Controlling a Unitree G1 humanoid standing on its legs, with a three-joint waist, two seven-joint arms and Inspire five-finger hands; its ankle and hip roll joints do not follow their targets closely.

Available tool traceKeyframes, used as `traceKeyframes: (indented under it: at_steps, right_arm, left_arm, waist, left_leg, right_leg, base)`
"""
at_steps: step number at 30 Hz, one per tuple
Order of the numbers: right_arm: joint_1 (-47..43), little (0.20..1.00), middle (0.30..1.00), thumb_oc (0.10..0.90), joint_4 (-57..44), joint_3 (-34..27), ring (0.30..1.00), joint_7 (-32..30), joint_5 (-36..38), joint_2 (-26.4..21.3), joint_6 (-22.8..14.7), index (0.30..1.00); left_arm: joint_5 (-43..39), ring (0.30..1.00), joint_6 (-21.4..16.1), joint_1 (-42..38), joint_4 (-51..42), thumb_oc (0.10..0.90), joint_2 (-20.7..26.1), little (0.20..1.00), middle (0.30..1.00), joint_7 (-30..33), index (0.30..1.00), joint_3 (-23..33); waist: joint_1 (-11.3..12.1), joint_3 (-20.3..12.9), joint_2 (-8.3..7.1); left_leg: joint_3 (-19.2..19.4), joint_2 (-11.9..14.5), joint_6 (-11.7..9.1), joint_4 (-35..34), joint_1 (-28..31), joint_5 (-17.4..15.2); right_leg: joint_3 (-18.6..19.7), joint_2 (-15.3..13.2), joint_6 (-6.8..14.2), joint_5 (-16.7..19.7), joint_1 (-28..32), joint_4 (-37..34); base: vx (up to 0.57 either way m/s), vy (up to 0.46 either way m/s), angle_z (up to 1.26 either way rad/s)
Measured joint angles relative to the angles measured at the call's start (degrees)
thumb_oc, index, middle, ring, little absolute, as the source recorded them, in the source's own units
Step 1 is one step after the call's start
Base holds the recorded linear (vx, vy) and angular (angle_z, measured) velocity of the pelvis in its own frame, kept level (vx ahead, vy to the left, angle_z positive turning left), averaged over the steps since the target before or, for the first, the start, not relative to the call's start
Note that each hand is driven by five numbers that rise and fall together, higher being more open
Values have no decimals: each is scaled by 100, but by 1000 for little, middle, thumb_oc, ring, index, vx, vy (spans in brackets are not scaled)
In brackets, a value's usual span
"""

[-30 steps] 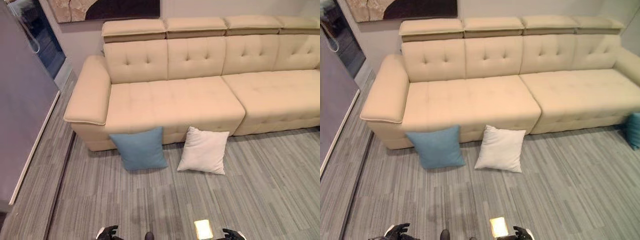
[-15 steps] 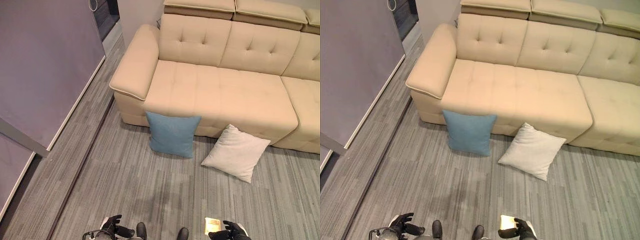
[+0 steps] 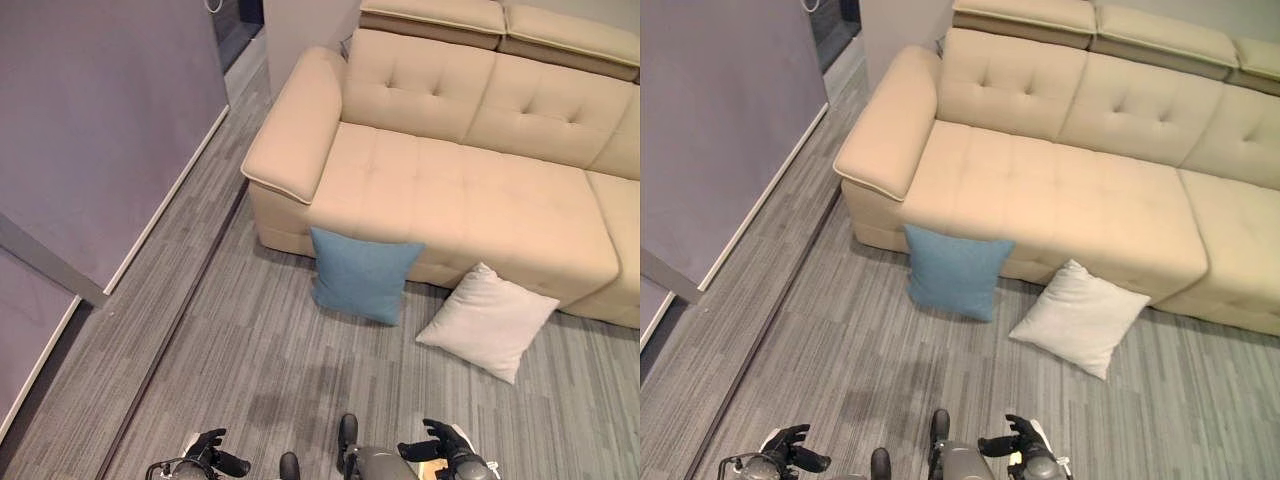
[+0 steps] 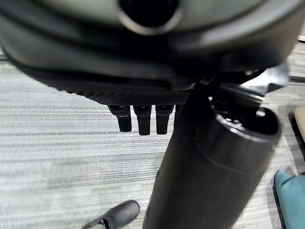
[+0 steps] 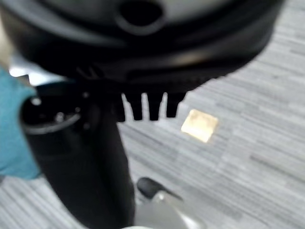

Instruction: Pick up all the scattered cushions and arrange them neatly on the sofa.

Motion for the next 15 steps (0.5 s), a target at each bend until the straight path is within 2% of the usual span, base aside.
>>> traceKeyframes:
  at_steps: [2,3,4,5,6,8,9,10,13,15]
  right_arm:
    - [14,900,900,800,11,-69,900,0,14,-17,-14,900]
    - [15,900,900,800,36,-70,900,2,18,-17,-9,900]
    - [-2,900,900,800,45,-72,900,0,35,-21,-16,900]
    - [-44,900,900,800,45,-69,900,1,54,-25,-24,900]
    - [-80,900,900,800,43,-66,900,1,70,-33,-25,900]
    - [-73,900,900,800,45,-75,900,-2,178,-45,-53,900]
    - [-70,900,900,800,49,-78,900,-2,239,-48,-49,900]
    - [-64,900,900,800,60,-75,900,-1,264,-46,-47,900]
    - [11,900,900,800,107,-69,900,-6,267,-67,-16,900]
    - [59,900,900,800,181,-67,900,-6,266,-67,-12,900]
  left_arm:
    - [0,900,0,-68,7,800,-97,900,900,-11,900,0]
    - [-2,900,-3,-87,8,800,-134,900,900,-27,900,3]
    - [-3,900,-14,-141,-1,800,-160,900,900,-23,900,2]
    - [-7,900,-27,-241,-10,800,-144,900,900,-34,900,6]
    - [-12,900,-40,-310,-38,800,-132,900,900,-14,900,13]
    - [-11,900,-42,-326,-39,800,-130,900,900,-16,900,-1]
    - [-10,900,-43,-349,-59,800,-143,900,900,-16,900,-1]
    - [-19,900,-39,-374,-73,800,-160,900,900,-32,900,9]
    - [-11,900,-35,-394,-61,800,-157,900,900,-34,900,3]
    - [-11,900,-38,-385,-57,800,-163,900,900,-35,900,1]
  waist:
    - [-3,-22,-81]
    - [5,-45,-176]
    - [42,-43,-233]
    - [42,-11,-328]
    - [56,8,-363]
    - [-2,2,-353]
    - [5,5,-369]
    - [18,29,-428]
    - [19,48,-418]
    - [31,36,-357]
  left_leg:
    - [-98,5,-306,814,-315,-206]
    - [-98,-40,-417,1430,-604,-281]
    - [-104,-52,-438,1958,-888,-289]
    - [-113,-55,-542,2860,-1378,-247]
    - [-58,9,-600,3260,-1591,-258]
    - [45,149,-481,3032,-1636,-332]
    - [57,176,-480,2657,-1641,-328]
    - [185,181,-470,1827,-1652,-260]
    - [177,228,-536,951,-1719,193]
    - [156,237,-623,577,-1820,441]
  right_leg:
    - [-56,-11,-83,63,342,-427]
    - [-62,-51,-153,124,468,-610]
    - [-46,-77,-194,88,495,-625]
    - [-45,-117,-252,51,514,-653]
    - [-50,-93,-289,33,582,-712]
    - [-60,4,-405,-115,680,-716]
    - [-45,37,-414,-170,699,-750]
    - [-13,48,-400,-221,721,-751]
    - [13,136,-308,-338,898,-754]
    - [54,222,-303,-472,1034,-755]
  base:
    - [67,-179,23]
    - [29,-119,13]
    - [68,-92,5]
    - [120,-66,-6]
    - [153,-42,-5]
    - [196,-6,2]
    - [211,15,-1]
    - [213,24,-10]
    - [207,47,-12]
    - [182,89,-10]
